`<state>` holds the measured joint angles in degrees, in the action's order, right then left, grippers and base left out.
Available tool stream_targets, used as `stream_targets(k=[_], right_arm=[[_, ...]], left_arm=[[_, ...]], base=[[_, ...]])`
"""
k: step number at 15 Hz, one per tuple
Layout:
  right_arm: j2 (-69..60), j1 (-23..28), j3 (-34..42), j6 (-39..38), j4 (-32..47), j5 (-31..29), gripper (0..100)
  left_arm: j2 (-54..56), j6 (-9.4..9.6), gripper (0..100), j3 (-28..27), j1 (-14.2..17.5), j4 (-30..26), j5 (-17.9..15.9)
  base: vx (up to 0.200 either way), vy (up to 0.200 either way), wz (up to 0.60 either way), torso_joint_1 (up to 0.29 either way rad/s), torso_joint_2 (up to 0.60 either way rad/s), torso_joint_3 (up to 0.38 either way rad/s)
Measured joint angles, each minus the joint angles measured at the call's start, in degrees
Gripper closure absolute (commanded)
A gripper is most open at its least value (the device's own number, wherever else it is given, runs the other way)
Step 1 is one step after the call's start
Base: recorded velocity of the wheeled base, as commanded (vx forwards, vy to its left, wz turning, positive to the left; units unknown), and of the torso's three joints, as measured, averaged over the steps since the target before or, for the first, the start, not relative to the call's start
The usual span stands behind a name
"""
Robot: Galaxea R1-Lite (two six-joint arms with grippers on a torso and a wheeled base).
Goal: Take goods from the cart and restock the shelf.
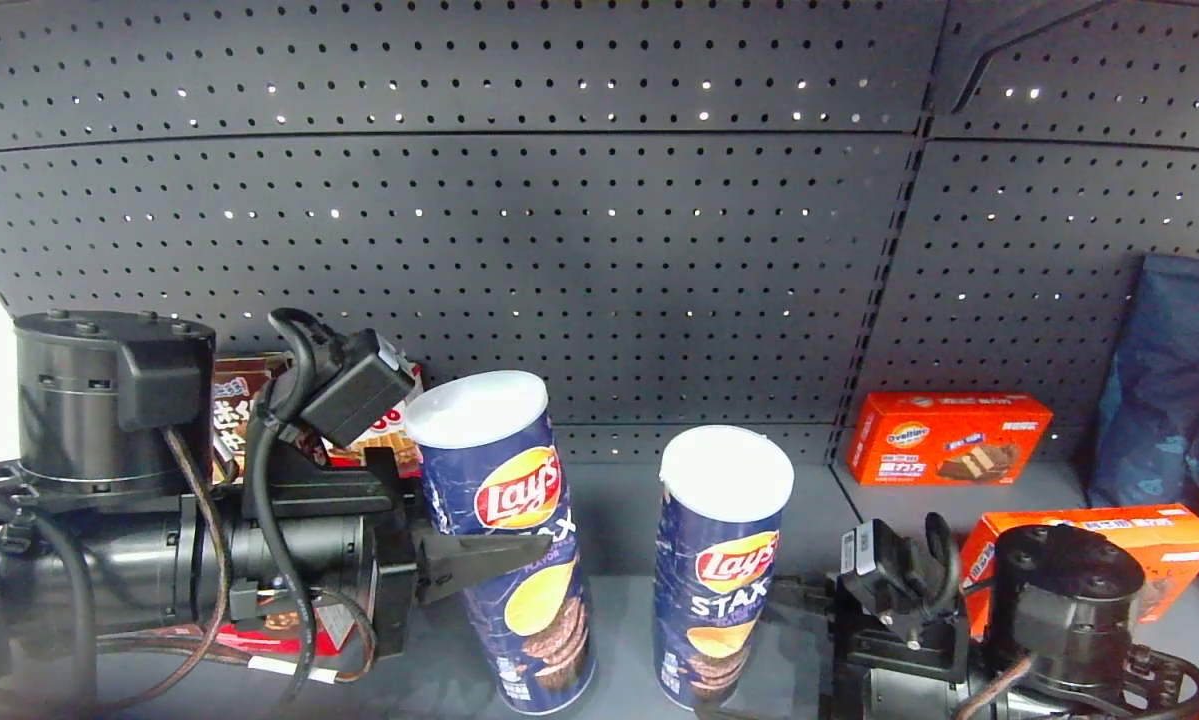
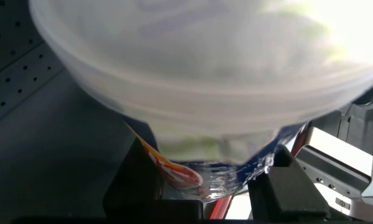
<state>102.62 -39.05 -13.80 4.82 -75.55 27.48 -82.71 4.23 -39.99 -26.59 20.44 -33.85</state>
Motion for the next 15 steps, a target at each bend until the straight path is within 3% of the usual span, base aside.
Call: stream_targets(k=[4, 7, 9, 12, 15], right_arm=[[-11.42, 2.97, 7.13, 0.90, 0.28, 0.07, 0], [-24.95, 13.69, 11.87, 1.91, 3.60, 0.16, 0], [-33.09, 19.15, 13.01, 2.13, 8.77, -1.01, 0], [-45.26, 24.06, 13.56, 1.63, 19.54, -8.35, 0], [-58.22, 28.36, 13.70, -0.39, 31.95, -10.70, 0]], left_arm=[[0.05, 0.00, 100, 0.09, 0.11, 0.00, -0.02], [0.07, 0.00, 100, 0.02, 0.11, 0.00, -0.05], [0.05, 0.01, 100, 0.00, 0.07, 0.07, -0.06], [0.00, 0.00, 100, -0.01, 0.38, 0.05, 0.06], [0.00, 0.00, 100, -0.63, 0.71, 0.18, 0.50]], base=[[0.000, 0.000, 0.00, 0.000, 0.00, 0.000], [0.000, 0.000, 0.00, 0.000, 0.00, 0.000], [0.000, 0.000, 0.00, 0.000, 0.00, 0.000], [0.000, 0.000, 0.00, 0.000, 0.00, 0.000], [0.000, 0.000, 0.00, 0.000, 0.00, 0.000]])
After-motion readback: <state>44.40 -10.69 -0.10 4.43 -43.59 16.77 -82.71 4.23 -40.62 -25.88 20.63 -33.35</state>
